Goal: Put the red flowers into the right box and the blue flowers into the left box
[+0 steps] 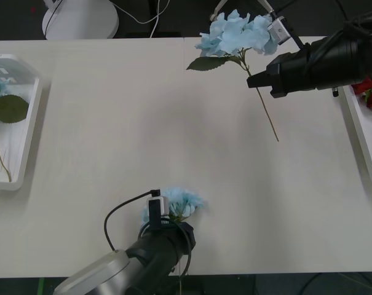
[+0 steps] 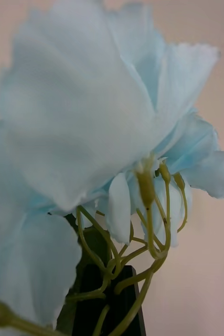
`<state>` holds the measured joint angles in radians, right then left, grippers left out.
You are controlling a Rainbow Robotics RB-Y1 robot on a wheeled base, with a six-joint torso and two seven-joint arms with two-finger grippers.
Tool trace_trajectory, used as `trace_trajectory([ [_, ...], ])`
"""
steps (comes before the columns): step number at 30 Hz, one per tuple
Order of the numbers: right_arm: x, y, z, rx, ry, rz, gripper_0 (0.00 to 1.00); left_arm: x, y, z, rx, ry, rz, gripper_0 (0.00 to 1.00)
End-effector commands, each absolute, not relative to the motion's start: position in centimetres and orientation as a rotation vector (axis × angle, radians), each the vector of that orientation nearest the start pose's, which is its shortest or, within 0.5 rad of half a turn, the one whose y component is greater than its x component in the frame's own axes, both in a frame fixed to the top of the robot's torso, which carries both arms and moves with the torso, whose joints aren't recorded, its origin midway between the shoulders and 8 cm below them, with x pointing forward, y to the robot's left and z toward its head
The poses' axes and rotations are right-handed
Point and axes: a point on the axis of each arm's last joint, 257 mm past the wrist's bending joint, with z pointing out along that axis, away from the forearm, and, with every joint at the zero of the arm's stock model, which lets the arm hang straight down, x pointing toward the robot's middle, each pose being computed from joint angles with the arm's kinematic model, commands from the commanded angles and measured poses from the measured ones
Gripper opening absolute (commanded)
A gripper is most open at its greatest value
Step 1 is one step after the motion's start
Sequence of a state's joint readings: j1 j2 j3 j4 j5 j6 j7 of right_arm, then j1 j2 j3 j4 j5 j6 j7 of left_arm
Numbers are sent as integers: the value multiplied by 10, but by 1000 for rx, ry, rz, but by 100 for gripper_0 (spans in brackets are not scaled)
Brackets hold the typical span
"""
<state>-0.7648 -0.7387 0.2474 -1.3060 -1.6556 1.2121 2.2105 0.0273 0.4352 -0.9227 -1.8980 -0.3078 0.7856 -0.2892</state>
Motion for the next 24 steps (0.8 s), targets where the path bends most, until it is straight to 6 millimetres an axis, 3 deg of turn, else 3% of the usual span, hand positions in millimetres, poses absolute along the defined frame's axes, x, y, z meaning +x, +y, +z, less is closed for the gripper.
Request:
trace_trajectory([
  [1, 515, -110, -66, -1024, 1867, 862, 0, 387, 35, -313, -94, 2152, -561, 0],
  [6, 504, -83, -45, -1019, 1787, 963, 0, 415, 46, -267, -142, 2065, -603, 0],
  [11, 493, -50, -27, -1013, 1701, 1049, 0, 452, 72, -215, -186, 1949, -598, 0],
  [19, 472, 12, -13, -1017, 1596, 1205, 0, 513, 141, -127, -251, 1741, -538, 0],
  [24, 464, 42, -8, -1007, 1557, 1266, 0, 543, 190, -92, -255, 1697, -462, 0],
])
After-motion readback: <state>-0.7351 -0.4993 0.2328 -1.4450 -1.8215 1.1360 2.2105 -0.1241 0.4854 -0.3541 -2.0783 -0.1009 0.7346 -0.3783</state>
